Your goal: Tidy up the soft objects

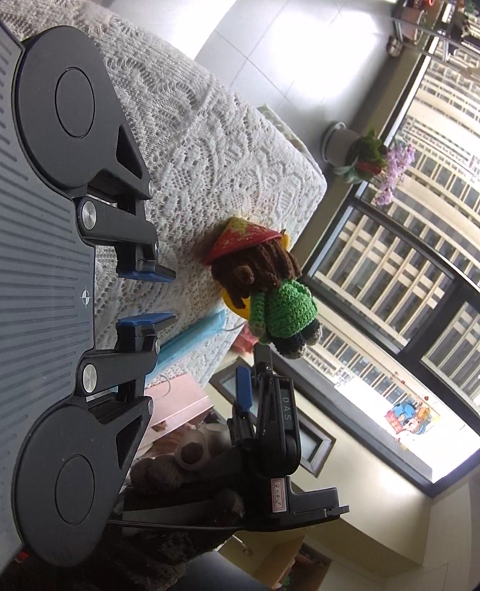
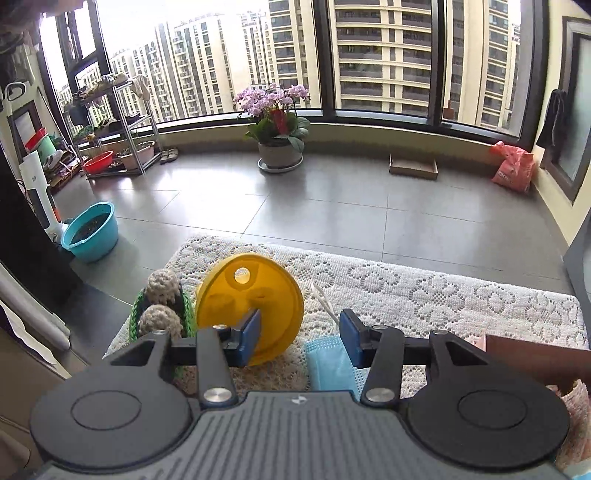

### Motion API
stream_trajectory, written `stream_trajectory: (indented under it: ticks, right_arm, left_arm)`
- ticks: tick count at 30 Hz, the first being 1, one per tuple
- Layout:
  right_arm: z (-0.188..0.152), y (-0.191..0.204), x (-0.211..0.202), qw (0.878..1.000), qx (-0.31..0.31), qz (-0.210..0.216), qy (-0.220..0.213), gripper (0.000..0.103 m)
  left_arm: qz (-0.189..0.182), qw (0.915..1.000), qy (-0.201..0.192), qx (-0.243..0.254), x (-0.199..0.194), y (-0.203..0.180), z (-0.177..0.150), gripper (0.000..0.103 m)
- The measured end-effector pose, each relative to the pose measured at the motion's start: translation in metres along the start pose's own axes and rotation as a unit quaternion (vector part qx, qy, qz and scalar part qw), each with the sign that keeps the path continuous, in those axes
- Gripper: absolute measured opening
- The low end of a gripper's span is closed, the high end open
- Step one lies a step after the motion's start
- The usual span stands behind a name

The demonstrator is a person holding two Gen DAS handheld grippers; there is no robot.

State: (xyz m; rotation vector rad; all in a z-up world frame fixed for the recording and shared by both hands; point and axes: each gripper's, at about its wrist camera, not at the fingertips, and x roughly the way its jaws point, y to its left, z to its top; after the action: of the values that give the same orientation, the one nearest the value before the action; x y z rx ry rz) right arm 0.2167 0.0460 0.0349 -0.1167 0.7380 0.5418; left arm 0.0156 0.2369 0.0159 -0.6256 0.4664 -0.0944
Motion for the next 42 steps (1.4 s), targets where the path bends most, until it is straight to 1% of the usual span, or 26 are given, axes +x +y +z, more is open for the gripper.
stream_trajectory:
  ticks: [2,4,6,8,9,11,12,13,16,17,19,20,22,24,27,28,29,30,32,34,36,37,38,40,42]
  right_arm:
    - [0.011,0.001,0.007,1.000,-0.018,-0.015,-0.011,0.047]
    - [0.021,-0.003,0.015,1.000,-0.010,0.003,-0.010,0.047]
    - [0.032,-0.014,0.023,0.999,0.031,0.039,-0.010,0.047]
    - [0.039,-0.022,0.029,0.993,0.078,0.088,-0.008,0.047]
    - [0.042,-0.024,0.032,0.990,0.092,0.105,-0.010,0.050]
    - [0.050,-0.019,0.042,0.988,0.099,0.119,-0.012,0.074]
    - [0.054,-0.013,0.049,0.989,0.093,0.113,-0.005,0.077]
    - [0.057,-0.009,0.056,0.990,0.086,0.110,0.006,0.078]
    - [0.060,0.001,0.094,0.989,0.071,0.103,0.076,0.078]
    - [0.059,0.002,0.106,0.987,0.067,0.106,0.105,0.077]
    - [0.049,0.001,0.108,0.985,0.061,0.103,0.122,0.074]
    - [0.041,0.001,0.102,0.986,0.053,0.104,0.122,0.069]
    - [0.027,-0.002,0.083,0.987,0.037,0.108,0.111,0.067]
    - [0.015,-0.009,0.059,0.986,0.027,0.124,0.106,0.064]
    - [-0.013,-0.015,0.020,0.983,0.012,0.141,0.116,0.057]
    - [-0.025,-0.016,0.010,0.981,0.008,0.146,0.126,0.048]
    - [-0.041,-0.017,-0.001,0.978,0.000,0.151,0.141,0.035]
    - [-0.053,-0.017,-0.007,0.978,-0.005,0.152,0.146,0.034]
    - [-0.067,-0.019,-0.029,0.980,-0.014,0.158,0.123,0.034]
    - [-0.073,-0.015,-0.046,0.984,-0.042,0.143,0.094,0.035]
    - [-0.078,-0.006,-0.064,0.987,-0.092,0.123,0.047,0.047]
    - [-0.080,0.000,-0.071,0.986,-0.115,0.115,0.026,0.065]
    - [-0.081,0.005,-0.077,0.985,-0.136,0.110,0.006,0.078]
    - [-0.082,0.014,-0.080,0.982,-0.155,0.110,-0.016,0.080]
    - [-0.076,0.022,-0.077,0.982,-0.141,0.123,-0.028,0.080]
  left_arm:
    - [-0.004,1.0000,0.004,-0.003,0.000,0.000,-0.001,0.020]
    - [-0.007,0.9999,0.010,-0.004,0.001,0.000,-0.002,0.020]
    - [-0.010,0.9999,0.012,-0.003,0.002,-0.001,-0.002,0.020]
    - [-0.012,0.9998,0.014,-0.005,0.002,-0.001,-0.002,0.020]
    - [-0.012,0.9998,0.014,-0.007,0.002,-0.001,-0.002,0.020]
    - [-0.010,0.9998,0.013,-0.011,0.002,0.000,-0.002,0.020]
    - [-0.009,0.9998,0.013,-0.015,0.003,0.003,-0.002,0.020]
    - [-0.008,0.9997,0.013,-0.017,0.003,0.003,-0.002,0.020]
    - [-0.003,0.9996,0.013,-0.023,0.003,0.006,-0.002,0.020]
    - [0.001,0.9996,0.012,-0.025,0.002,0.007,-0.002,0.020]
    - [0.008,0.9995,0.003,-0.030,-0.002,0.010,-0.001,0.020]
    - [0.013,0.9993,-0.004,-0.034,-0.004,0.012,-0.001,0.020]
    - [0.024,0.9983,-0.022,-0.048,-0.010,0.017,0.002,0.020]
    - [0.033,0.9966,-0.038,-0.065,-0.016,0.024,0.004,0.020]
    - [0.037,0.9937,-0.061,-0.086,-0.026,0.031,0.006,0.020]
    - [0.036,0.9930,-0.068,-0.090,-0.029,0.032,0.007,0.020]
    - [0.036,0.9925,-0.072,-0.092,-0.031,0.033,0.007,0.020]
    - [0.035,0.9923,-0.075,-0.093,-0.033,0.033,0.007,0.018]
    - [0.039,0.9927,-0.072,-0.089,-0.032,0.031,0.008,0.018]
    - [0.044,0.9933,-0.069,-0.081,-0.030,0.029,0.008,0.018]
    - [0.045,0.9939,-0.067,-0.075,-0.028,0.027,0.007,0.018]
    - [0.048,0.9941,-0.067,-0.071,-0.028,0.025,0.007,0.018]
    - [0.050,0.9944,-0.065,-0.066,-0.025,0.023,0.008,0.018]
    - [0.054,0.9949,-0.061,-0.060,-0.023,0.022,0.009,0.018]
    - [0.056,0.9944,-0.064,-0.062,-0.026,0.022,0.009,0.018]
